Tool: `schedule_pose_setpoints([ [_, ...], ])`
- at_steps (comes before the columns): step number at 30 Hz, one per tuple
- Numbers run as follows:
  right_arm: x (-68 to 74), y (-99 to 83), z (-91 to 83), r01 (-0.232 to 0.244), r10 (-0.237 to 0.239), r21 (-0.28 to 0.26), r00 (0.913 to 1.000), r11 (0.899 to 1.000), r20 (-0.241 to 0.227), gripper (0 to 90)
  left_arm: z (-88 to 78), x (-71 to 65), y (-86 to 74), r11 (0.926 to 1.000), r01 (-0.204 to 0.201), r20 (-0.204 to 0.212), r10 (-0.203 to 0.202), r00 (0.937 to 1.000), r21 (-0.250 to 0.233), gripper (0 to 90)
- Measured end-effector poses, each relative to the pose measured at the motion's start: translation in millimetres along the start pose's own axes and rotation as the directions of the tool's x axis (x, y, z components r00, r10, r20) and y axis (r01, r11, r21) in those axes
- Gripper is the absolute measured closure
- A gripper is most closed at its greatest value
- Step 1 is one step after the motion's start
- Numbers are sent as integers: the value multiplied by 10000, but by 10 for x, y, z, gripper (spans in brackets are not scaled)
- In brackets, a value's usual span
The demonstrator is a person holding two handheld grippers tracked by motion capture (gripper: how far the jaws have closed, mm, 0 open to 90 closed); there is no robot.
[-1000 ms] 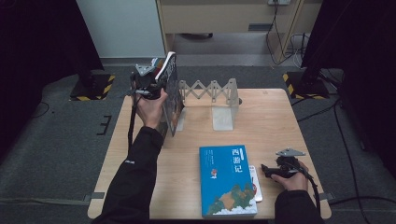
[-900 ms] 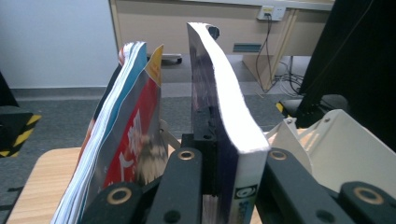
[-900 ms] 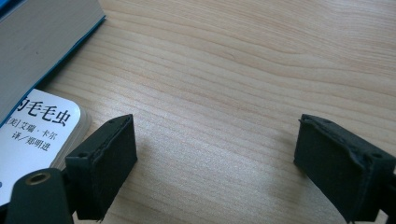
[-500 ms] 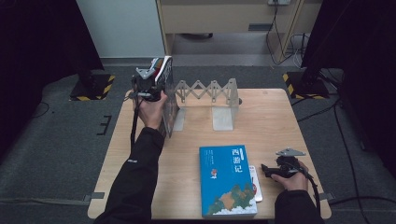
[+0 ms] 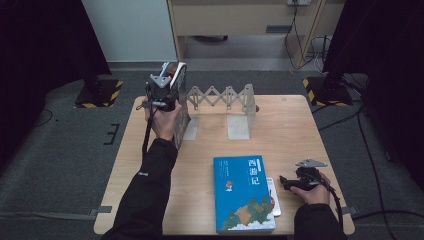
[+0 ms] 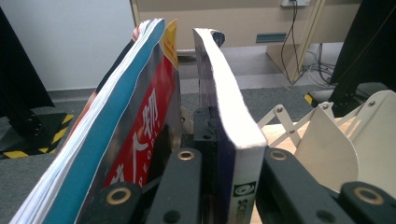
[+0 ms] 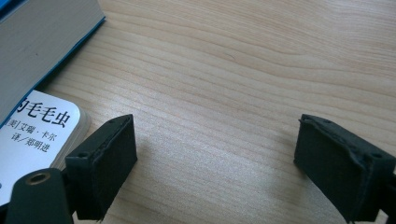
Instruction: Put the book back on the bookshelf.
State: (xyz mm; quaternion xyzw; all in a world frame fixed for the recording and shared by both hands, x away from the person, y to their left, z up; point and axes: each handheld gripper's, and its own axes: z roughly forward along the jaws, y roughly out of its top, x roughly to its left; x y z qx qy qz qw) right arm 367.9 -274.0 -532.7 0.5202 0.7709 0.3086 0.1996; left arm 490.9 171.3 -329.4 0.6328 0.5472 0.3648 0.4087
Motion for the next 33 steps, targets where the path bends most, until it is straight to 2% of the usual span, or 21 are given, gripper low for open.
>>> schedule_pose_setpoints([
  [5,-1,0,1,49,-49,-8,10000,10000,-3,128,-31,58,-12,9987,325,190,-332,9993,385,818],
  [7,0,0,0,25,-25,5,10000,10000,-10,128,-53,76,-20,9977,366,272,-382,9989,579,818],
  [8,0,-1,1,36,-36,-1,10000,10000,-10,128,-79,94,-23,9957,403,355,-434,9984,835,816],
  [9,0,-1,1,36,-36,-1,10000,10000,-10,128,-79,94,-23,9957,403,355,-434,9984,835,814],
  [12,5,0,0,-20,20,3,10000,10000,-20,126,-119,122,-8,9889,496,655,-593,9961,1404,805],
  [16,6,0,1,-22,22,6,10000,10000,-28,124,-149,136,-7,9794,575,977,-776,9922,1937,772],
  [23,5,-1,3,10,-10,-19,10000,10000,-23,119,-49,77,14,9771,733,773,-903,9929,1997,705],
  [24,5,0,2,5,-5,-16,10000,10000,-32,119,-14,69,12,9754,689,637,-839,9944,2092,713],
  [25,6,-1,1,-27,27,-2,10000,10000,-56,116,5,69,9,9749,658,596,-801,9950,2125,765],
  [26,6,-1,1,-27,27,-2,10000,10000,-56,116,19,68,7,9744,747,644,-903,9938,2121,765],
  [29,1,0,1,-20,20,-10,10000,10000,-82,115,19,50,11,9791,421,230,-476,9986,1989,820],
  [31,2,1,0,-34,34,4,10000,10000,-86,115,21,71,-12,9845,580,124,-609,9981,1657,821],
  [33,1,0,1,-4,4,3,10000,10000,-87,116,39,83,-33,9878,566,21,-575,9983,1451,822],
])
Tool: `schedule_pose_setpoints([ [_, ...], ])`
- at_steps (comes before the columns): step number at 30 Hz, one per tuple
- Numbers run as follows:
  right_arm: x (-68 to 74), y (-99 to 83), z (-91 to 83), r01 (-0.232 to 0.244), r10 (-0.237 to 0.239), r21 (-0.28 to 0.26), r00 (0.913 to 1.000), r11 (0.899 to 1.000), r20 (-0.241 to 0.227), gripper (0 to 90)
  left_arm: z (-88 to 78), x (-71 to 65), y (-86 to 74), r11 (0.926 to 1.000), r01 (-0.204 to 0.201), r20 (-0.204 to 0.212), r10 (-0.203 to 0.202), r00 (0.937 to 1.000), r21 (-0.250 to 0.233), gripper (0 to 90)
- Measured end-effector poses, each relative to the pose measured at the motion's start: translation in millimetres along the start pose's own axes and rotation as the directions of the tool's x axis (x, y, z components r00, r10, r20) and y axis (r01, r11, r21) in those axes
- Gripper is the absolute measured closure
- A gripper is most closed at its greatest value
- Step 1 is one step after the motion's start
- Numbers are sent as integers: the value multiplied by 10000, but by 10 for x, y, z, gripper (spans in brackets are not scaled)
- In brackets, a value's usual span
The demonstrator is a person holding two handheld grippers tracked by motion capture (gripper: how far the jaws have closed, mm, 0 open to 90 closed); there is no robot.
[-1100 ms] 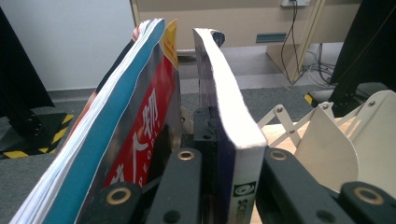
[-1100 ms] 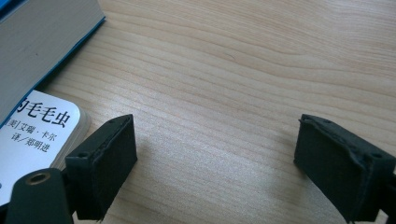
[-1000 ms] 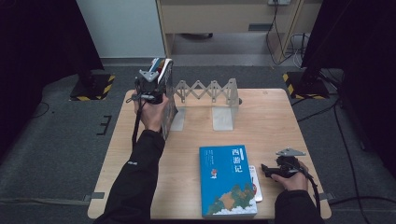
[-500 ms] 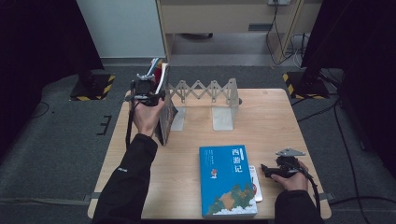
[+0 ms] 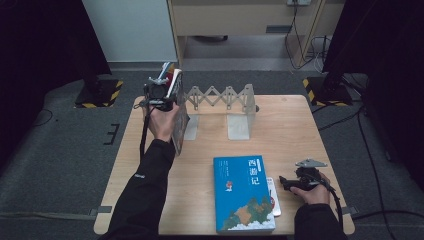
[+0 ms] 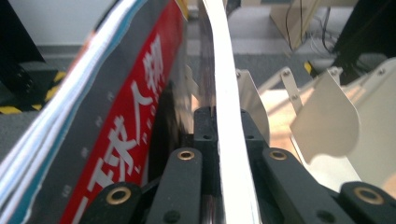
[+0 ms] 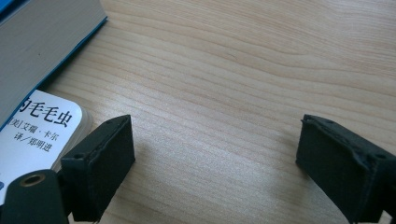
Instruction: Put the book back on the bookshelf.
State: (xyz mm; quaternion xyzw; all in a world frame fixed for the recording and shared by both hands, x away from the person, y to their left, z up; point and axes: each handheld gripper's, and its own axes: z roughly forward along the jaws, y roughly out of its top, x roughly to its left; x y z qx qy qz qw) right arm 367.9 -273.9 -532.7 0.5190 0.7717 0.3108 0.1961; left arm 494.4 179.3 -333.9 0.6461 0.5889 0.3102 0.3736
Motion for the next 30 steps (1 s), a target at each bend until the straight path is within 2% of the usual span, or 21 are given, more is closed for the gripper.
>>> schedule_pose_setpoints([
  [3,-2,1,1,-13,13,6,10000,10000,3,116,47,9,-3,9996,-33,-157,29,9999,-263,821],
  [6,-2,2,1,-29,29,25,10000,10000,-8,117,95,11,16,9995,-34,-187,29,9998,-310,821],
  [12,1,2,2,-21,21,-4,10000,10000,3,115,101,26,-6,9987,-128,-266,115,9996,-499,815],
  [13,1,2,2,-15,15,-5,10000,10000,6,115,95,30,-26,9977,-101,-255,84,9996,-666,806],
  [16,6,1,2,-14,14,4,10000,10000,14,113,83,24,-62,9970,-113,-163,101,9998,-761,673],
  [20,5,0,2,0,0,-1,10000,10000,17,112,30,-11,-105,9957,-186,-166,171,9997,-905,573],
  [22,5,1,2,-1,1,0,10000,10000,14,111,-22,-24,-132,9943,-166,-16,165,9999,-1051,556],
  [25,4,1,2,-5,5,1,10000,10000,12,112,-148,-20,-205,9928,-3,446,57,9990,-1195,519],
  [26,4,1,2,-14,14,-1,10000,10000,10,111,-148,-20,-205,9928,-3,446,57,9990,-1195,510],
  [30,6,1,2,-22,22,7,10000,10000,20,112,-328,24,-308,9885,268,992,-120,9950,-1488,466],
])
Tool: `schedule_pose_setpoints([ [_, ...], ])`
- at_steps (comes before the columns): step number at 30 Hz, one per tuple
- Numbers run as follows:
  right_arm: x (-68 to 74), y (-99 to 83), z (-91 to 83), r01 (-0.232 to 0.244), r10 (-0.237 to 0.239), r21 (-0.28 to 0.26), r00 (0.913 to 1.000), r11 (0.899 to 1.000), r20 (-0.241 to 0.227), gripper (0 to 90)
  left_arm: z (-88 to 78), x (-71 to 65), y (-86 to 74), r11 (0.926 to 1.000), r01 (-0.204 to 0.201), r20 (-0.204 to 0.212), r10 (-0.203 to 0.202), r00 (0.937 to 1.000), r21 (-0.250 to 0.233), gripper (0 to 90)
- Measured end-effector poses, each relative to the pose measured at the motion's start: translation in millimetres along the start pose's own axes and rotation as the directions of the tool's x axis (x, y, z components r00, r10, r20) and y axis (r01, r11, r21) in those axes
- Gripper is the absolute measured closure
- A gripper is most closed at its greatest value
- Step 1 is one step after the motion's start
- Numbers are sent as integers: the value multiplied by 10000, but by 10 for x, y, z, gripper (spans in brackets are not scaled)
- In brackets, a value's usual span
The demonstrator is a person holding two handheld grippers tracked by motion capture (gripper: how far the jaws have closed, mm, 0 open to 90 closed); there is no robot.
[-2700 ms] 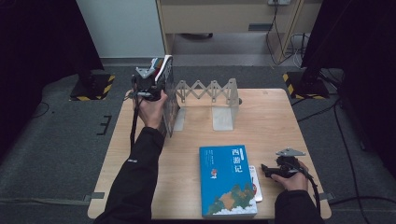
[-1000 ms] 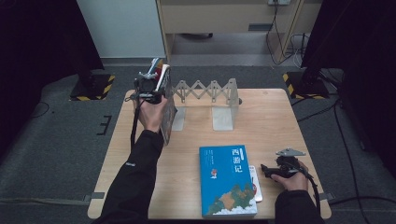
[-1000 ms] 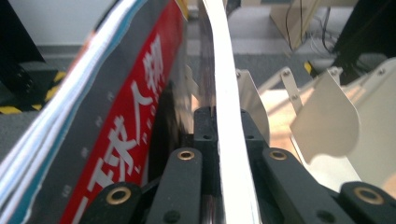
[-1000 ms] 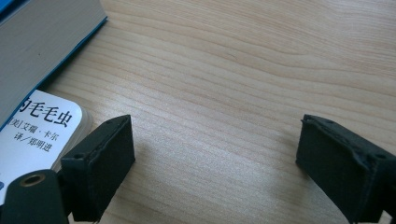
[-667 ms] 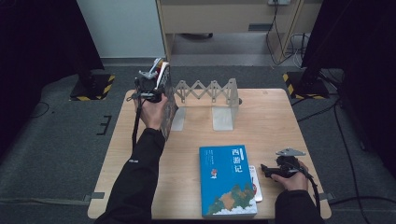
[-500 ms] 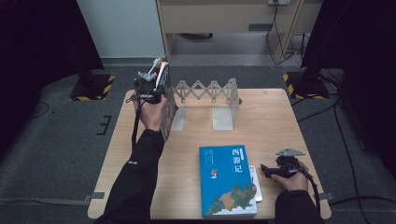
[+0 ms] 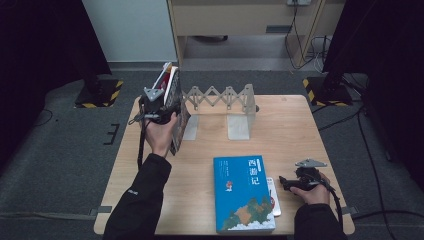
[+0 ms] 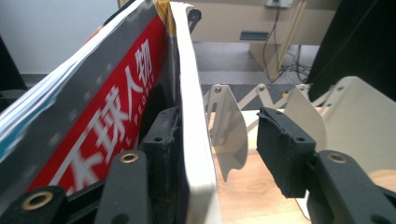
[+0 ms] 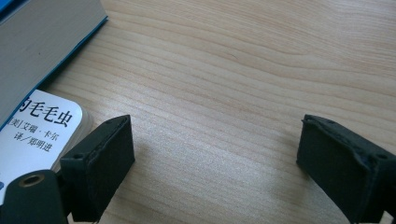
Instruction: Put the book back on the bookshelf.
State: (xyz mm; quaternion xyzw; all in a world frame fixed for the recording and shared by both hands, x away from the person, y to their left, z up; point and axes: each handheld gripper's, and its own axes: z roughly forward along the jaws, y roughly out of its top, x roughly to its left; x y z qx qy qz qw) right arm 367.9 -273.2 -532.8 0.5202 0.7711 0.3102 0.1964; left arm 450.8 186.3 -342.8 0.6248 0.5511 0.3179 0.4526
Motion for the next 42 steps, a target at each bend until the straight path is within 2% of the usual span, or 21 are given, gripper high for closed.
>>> schedule_pose_setpoints([
  [4,2,0,0,-5,5,5,10000,10000,3,111,-111,34,-54,9999,72,279,-69,9996,-119,456],
  [11,3,-1,2,17,-17,6,10000,10000,31,112,-334,166,-222,9981,389,948,-342,9949,-481,423],
  [20,2,-3,1,118,-118,24,9999,9999,34,112,-477,250,-444,9980,348,1374,-272,9901,-533,416],
  [23,3,-1,0,10,-10,23,10000,10000,27,117,-521,273,-579,9987,306,1772,-228,9839,-411,405],
  [24,3,-1,0,10,-10,23,10000,10000,27,117,-521,273,-579,9987,306,1772,-228,9839,-411,402],
  [27,-2,1,-2,23,-23,12,10000,10000,72,128,-554,271,-717,9995,155,2019,-99,9794,-259,398],
  [31,-2,3,-18,-60,60,57,10000,10000,76,151,-567,253,-886,9999,170,2367,-159,9715,-24,386],
  [33,0,7,-30,-91,90,100,10000,9999,41,174,-556,241,-949,9997,170,2483,-203,9685,154,380],
  [34,2,10,-34,-105,105,85,9999,9999,22,174,-525,224,-1001,9982,171,2714,-322,9619,580,377],
  [35,2,10,-34,-105,105,85,9999,9999,22,174,-525,224,-1001,9982,171,2714,-322,9619,580,370],
  [42,42,56,-86,-160,156,-200,9997,9997,-196,203,-432,122,-1180,9941,-54,3117,-288,9497,1084,352],
])
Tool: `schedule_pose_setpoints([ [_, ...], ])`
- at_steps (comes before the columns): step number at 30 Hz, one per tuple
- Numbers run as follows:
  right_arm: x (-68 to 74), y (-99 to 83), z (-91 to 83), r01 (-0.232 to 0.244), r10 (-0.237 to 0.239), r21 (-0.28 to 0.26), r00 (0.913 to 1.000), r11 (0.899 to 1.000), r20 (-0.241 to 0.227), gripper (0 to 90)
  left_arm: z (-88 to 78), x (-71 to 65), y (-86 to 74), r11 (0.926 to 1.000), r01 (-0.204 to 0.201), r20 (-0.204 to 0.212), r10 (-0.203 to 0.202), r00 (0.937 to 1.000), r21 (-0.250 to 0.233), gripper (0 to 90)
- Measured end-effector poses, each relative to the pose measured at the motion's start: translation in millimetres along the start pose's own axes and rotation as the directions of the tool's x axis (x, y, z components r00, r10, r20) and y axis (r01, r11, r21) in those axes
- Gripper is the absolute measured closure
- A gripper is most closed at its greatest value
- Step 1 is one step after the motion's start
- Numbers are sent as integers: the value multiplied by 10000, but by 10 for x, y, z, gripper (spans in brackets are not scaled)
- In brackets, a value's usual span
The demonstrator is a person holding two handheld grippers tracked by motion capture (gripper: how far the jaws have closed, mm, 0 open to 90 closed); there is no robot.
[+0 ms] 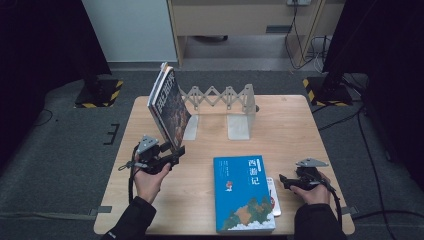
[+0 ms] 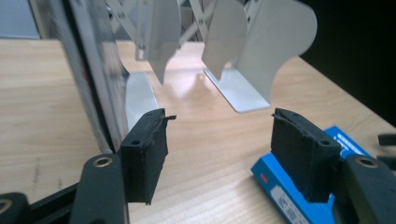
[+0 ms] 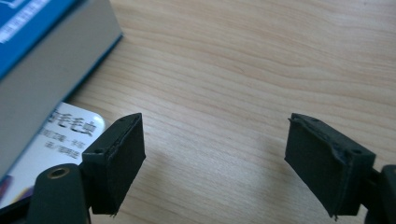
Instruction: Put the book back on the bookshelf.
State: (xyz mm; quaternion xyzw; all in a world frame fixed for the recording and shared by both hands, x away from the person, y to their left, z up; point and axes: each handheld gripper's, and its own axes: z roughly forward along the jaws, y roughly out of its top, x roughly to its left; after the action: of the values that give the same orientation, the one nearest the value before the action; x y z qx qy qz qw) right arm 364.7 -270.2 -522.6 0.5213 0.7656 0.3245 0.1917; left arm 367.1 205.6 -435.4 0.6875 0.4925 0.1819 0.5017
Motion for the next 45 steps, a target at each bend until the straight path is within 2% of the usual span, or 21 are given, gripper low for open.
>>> schedule_pose_setpoints([
  [4,47,37,-41,58,-71,-465,9996,9989,-285,211,108,-55,-114,9988,-237,199,228,9995,426,341],
  [9,141,83,-110,21,-82,-973,9981,9953,-616,220,237,-114,-257,9957,-306,470,266,9985,870,334],
  [14,238,104,-144,54,-150,-1100,9962,9939,-857,221,362,-206,-392,9879,-541,806,426,9958,1453,325],
  [17,281,112,-154,-15,-99,-1149,9951,9934,-980,221,415,-247,-432,9865,-428,1096,255,9937,1583,321],
  [23,408,135,-170,-25,-135,-1167,9906,9932,-1363,228,494,-327,-496,9834,-307,1509,34,9885,1791,310],
  [30,508,138,-142,-49,-134,-1061,9852,9943,-1706,233,617,-462,-585,9742,-552,1816,150,9833,2187,308],
  [31,519,139,-136,-11,-177,-1062,9842,9943,-1759,234,639,-477,-598,9731,-529,1968,79,9804,2244,307],
  [35,560,139,-117,17,-204,-956,9805,9954,-1952,236,701,-511,-639,9693,-394,2195,-154,9755,2429,300],
  [40,599,135,-101,-149,-33,-801,9748,9967,-2232,244,764,-529,-689,9623,-335,2357,-323,9713,2699,268],
  [44,615,135,-90,-190,15,-723,9723,9972,-2339,247,813,-554,-715,9609,-172,2545,-559,9655,2764,228],
  [45,618,133,-85,-205,29,-720,9717,9972,-2360,249,827,-562,-727,9606,-124,2648,-642,9622,2778,217],
])
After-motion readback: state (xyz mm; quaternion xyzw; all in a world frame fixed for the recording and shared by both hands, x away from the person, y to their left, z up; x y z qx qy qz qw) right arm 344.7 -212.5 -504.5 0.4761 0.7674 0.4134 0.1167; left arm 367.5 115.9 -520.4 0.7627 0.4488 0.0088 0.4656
